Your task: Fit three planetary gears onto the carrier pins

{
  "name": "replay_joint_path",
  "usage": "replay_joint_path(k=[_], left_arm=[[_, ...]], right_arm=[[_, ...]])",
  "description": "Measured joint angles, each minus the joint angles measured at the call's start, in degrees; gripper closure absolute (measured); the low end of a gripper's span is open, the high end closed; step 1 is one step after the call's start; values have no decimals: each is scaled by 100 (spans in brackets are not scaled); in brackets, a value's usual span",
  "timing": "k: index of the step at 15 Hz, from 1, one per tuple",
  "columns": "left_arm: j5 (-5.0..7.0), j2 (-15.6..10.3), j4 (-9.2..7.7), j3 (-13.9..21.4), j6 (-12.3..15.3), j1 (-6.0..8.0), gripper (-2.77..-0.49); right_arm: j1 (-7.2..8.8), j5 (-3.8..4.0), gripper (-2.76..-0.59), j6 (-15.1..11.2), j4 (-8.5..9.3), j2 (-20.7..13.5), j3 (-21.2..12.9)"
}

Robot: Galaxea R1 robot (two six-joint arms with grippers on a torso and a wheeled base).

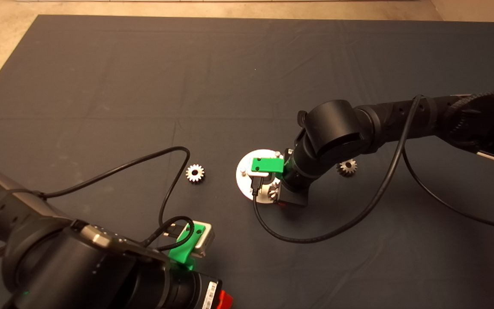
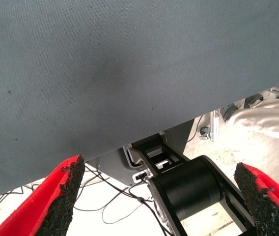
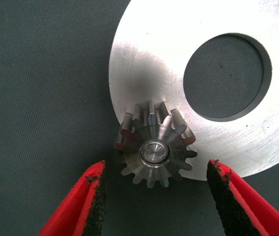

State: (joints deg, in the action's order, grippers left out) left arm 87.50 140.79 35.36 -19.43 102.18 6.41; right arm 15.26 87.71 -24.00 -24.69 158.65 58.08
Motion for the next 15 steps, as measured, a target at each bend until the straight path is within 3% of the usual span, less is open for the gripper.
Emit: replay_joint_path(k=[7,10,15], left_arm=[[0,-2,0,0,0,0,-217],[-2,-2,0,0,0,0,-217],[0,0,0,0,0,0,-217]], right_arm=[[0,-11,-187,-6,2,-323,-310],[0,-4,-204,-157,2,-736,-697],[29,-20,-205,-543,2,-1782,-1054]])
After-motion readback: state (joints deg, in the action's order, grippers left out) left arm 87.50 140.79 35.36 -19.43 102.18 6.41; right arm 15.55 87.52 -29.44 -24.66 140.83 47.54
